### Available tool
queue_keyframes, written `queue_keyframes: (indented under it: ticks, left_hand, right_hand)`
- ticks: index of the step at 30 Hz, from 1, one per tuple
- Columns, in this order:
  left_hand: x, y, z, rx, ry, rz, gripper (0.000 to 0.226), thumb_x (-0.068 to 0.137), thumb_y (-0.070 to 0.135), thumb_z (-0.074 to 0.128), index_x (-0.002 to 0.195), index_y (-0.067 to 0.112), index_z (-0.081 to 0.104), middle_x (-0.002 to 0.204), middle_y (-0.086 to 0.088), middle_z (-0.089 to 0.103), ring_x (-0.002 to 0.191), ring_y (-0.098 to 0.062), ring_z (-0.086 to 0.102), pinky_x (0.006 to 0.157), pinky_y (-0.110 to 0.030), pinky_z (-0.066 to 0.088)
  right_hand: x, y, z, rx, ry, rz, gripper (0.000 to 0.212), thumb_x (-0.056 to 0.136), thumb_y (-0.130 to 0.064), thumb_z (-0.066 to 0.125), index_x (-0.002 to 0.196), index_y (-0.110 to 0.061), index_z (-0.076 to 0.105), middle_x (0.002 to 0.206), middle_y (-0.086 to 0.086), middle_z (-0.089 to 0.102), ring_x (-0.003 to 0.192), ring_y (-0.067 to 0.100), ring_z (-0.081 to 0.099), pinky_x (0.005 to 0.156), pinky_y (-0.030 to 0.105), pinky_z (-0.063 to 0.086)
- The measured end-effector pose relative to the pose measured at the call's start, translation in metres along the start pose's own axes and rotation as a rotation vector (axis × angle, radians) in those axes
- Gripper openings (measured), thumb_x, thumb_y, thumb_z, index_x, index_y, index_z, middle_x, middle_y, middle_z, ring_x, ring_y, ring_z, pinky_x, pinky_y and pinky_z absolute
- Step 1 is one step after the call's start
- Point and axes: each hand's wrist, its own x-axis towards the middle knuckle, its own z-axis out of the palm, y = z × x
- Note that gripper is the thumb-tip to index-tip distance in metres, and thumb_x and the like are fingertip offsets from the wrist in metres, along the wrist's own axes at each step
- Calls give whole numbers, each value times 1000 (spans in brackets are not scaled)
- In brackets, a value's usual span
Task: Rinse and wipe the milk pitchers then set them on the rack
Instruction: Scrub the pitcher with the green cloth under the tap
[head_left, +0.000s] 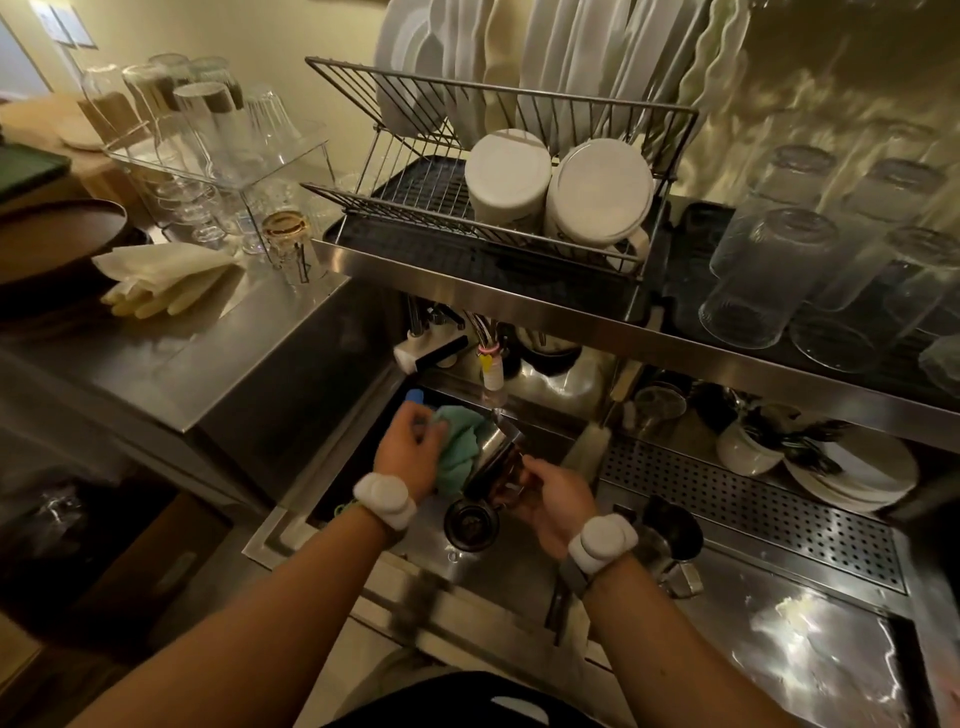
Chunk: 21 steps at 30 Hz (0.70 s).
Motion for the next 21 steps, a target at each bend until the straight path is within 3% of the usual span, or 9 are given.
queue_keyframes:
  ticks: [3, 6, 9, 12, 14, 16, 18, 20, 21]
  left_hand:
    - [10, -3, -11, -117, 141, -116, 11, 96, 32, 58, 95, 22, 54, 77, 3, 60, 68, -15, 58, 53, -24, 46]
    - [12, 2, -19, -137, 170, -104, 9, 98, 34, 55, 92, 29, 51, 77, 4, 58, 68, -15, 56, 56, -31, 48]
    - [4, 14, -21, -77, 94, -3, 7, 98, 39, 51, 93, 37, 47, 87, 6, 61, 72, -13, 62, 49, -18, 49]
    - [-11, 22, -5, 15, -61, 71, 3, 99, 37, 50, 99, 38, 47, 104, 3, 61, 79, -9, 63, 49, -11, 47]
    - [-22, 20, 11, 119, -187, 147, 2, 97, 40, 50, 96, 41, 51, 123, 15, 57, 90, 0, 60, 57, -10, 46]
    - [-29, 17, 21, 212, -236, 225, 13, 94, 47, 47, 91, 43, 59, 129, 28, 46, 101, 8, 50, 72, -10, 39]
    - [-28, 13, 23, 246, -133, 229, 16, 93, 49, 44, 91, 44, 59, 113, 28, 49, 98, 5, 50, 74, -15, 40]
    - [-25, 6, 21, 286, -5, 211, 6, 90, 51, 48, 94, 46, 49, 97, 21, 50, 88, -1, 53, 71, -19, 46]
    - [-23, 2, 22, 335, 25, 211, 15, 89, 55, 49, 99, 44, 46, 97, 19, 48, 89, -2, 52, 72, -20, 47]
  right_hand:
    - [1, 0, 1, 12, 39, 17, 36, 100, -17, 54, 68, -11, 68, 76, 12, 70, 86, 33, 71, 94, 55, 54]
    - [3, -1, 0, -9, 61, 29, 26, 100, -18, 54, 82, -9, 70, 71, 8, 73, 84, 31, 72, 89, 51, 57]
    - [3, -1, 0, -16, 65, 30, 21, 98, -20, 57, 93, -7, 72, 75, 8, 76, 82, 28, 74, 83, 45, 60]
    - [2, -1, 5, 17, 47, 32, 25, 99, -21, 57, 78, -12, 69, 83, 11, 74, 88, 31, 73, 78, 42, 61]
    - [0, -2, 9, 60, 26, 28, 27, 99, -21, 56, 80, -8, 71, 86, 14, 75, 86, 31, 75, 68, 37, 61]
    - [-3, -3, 9, 76, 27, 23, 25, 99, -20, 56, 96, -3, 74, 91, 17, 76, 81, 29, 76, 61, 34, 61]
    - [-5, -1, 6, 61, 30, 29, 25, 98, -19, 56, 99, -2, 75, 95, 17, 77, 82, 30, 77, 64, 36, 62]
    - [-6, 3, 5, 41, 11, 47, 29, 99, -21, 55, 104, 0, 74, 103, 21, 76, 94, 34, 75, 80, 44, 63]
    - [-7, 4, 6, 41, -5, 55, 32, 99, -22, 55, 109, 2, 72, 109, 23, 75, 101, 37, 73, 88, 48, 60]
